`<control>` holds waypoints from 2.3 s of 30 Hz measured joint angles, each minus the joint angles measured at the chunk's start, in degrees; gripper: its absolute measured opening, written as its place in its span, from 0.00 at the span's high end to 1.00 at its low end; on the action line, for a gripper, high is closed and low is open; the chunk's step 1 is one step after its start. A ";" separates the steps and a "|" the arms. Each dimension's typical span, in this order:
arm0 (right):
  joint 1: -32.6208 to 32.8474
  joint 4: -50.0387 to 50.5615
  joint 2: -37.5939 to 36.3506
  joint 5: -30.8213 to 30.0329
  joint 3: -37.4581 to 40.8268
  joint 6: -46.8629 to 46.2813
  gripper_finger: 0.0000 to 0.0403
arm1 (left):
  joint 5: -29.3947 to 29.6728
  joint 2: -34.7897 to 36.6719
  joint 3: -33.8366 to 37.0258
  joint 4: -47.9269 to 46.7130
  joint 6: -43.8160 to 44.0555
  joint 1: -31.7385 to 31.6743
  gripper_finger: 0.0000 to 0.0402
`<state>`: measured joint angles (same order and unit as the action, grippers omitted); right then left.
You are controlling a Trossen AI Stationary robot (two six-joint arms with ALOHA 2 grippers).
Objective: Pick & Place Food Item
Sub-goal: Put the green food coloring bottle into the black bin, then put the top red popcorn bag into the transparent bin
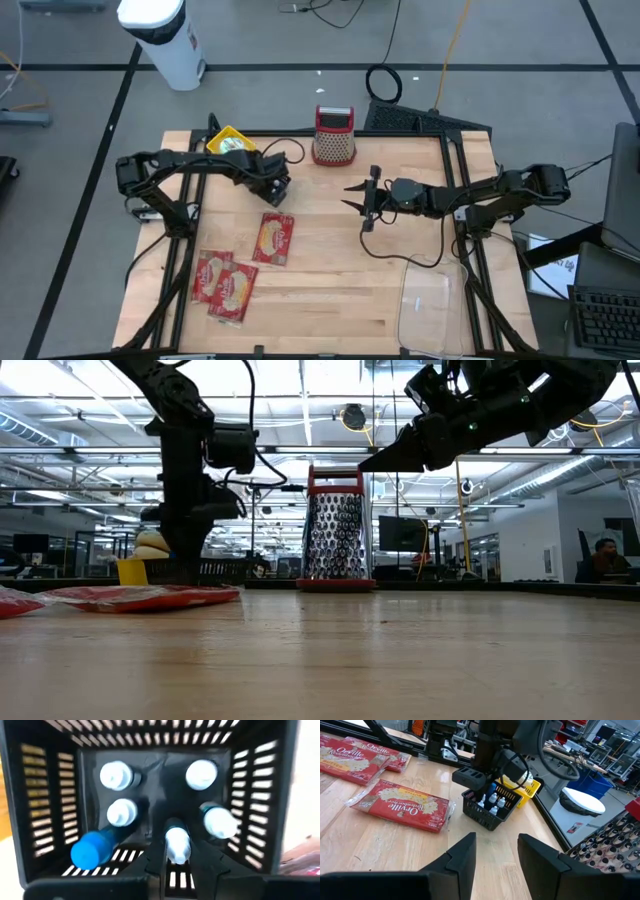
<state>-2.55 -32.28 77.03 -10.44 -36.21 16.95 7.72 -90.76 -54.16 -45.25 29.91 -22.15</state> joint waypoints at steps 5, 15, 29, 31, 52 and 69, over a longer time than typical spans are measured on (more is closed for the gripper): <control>0.00 -0.01 0.00 0.00 0.00 0.00 0.66 | -0.02 0.00 0.49 0.58 0.46 0.00 0.85; 0.02 -0.01 0.00 0.00 0.00 0.00 0.66 | -0.12 0.00 0.49 2.32 -0.24 0.00 0.77; 0.02 -0.01 0.00 0.00 0.00 0.00 0.66 | -0.22 0.08 0.47 2.29 -2.38 -0.25 0.75; 0.01 -0.01 0.00 0.00 0.00 0.00 0.66 | -0.21 0.40 0.46 2.26 -2.30 -0.33 0.74; 0.02 -0.01 0.00 0.00 0.00 0.00 0.66 | -0.32 0.87 -12.68 -11.83 -4.07 -0.04 0.71; 0.03 1.24 0.00 0.14 0.00 -3.22 0.66 | 0.24 15.90 -19.61 -8.63 1.17 26.64 0.71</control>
<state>-2.52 -31.04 77.03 -10.29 -36.21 13.73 7.96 -74.86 -73.76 -53.88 31.09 4.49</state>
